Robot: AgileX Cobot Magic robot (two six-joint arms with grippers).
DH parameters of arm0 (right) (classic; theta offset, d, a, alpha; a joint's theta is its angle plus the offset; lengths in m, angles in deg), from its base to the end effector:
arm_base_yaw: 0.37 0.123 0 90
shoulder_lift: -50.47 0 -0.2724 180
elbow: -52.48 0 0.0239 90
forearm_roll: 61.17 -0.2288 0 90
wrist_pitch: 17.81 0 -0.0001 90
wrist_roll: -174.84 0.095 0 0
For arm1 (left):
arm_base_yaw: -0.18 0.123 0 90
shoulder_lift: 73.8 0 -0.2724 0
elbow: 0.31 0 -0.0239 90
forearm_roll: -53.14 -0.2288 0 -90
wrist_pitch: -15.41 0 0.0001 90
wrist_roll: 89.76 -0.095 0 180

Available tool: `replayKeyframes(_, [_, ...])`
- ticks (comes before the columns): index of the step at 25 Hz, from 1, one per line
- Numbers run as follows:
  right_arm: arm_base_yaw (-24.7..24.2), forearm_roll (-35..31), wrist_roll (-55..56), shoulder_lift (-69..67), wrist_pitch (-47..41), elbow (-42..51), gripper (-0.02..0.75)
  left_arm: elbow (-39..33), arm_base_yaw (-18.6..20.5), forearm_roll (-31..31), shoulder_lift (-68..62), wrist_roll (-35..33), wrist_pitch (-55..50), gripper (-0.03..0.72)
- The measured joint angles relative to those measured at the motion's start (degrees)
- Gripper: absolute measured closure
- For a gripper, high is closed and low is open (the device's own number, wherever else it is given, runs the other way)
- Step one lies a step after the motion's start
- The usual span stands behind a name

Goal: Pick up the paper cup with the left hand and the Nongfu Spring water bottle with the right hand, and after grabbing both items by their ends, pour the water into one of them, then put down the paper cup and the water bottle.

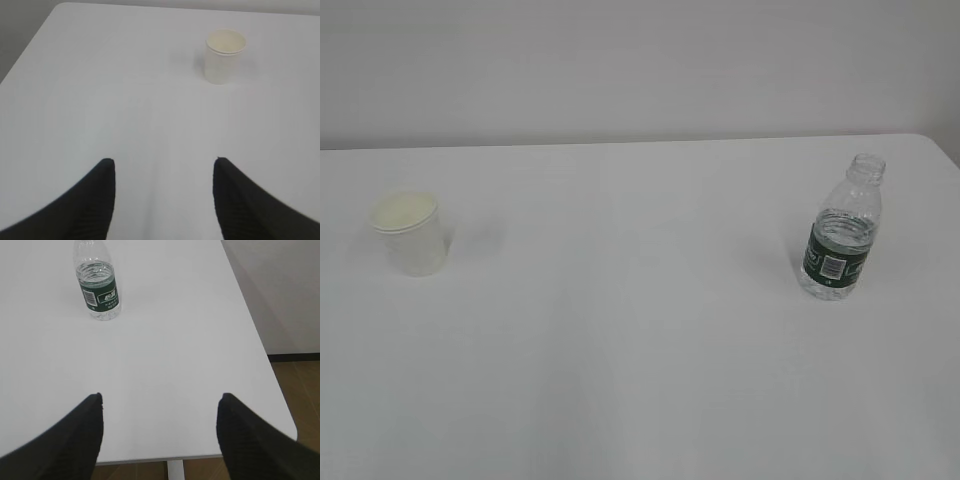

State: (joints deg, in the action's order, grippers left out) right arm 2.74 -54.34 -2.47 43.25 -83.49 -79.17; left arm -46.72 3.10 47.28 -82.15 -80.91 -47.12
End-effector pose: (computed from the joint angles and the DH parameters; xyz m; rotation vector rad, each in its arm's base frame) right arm -0.0136 -0.0111 0.2574 0.0050 2.1111 -0.0837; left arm -0.0127 0.0080 0.2708 -0.2178 2.0317 0.0576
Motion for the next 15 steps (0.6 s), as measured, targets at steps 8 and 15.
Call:
replayKeyframes(8, [0.0,0.0,0.0,0.0,0.0,0.0,0.199,0.0,0.0,0.0,0.0,0.0,0.0,0.256])
replayKeyframes(15, [0.0,0.0,0.0,0.0,0.0,0.0,0.199,0.0,0.0,0.0,0.0,0.0,0.0,0.257])
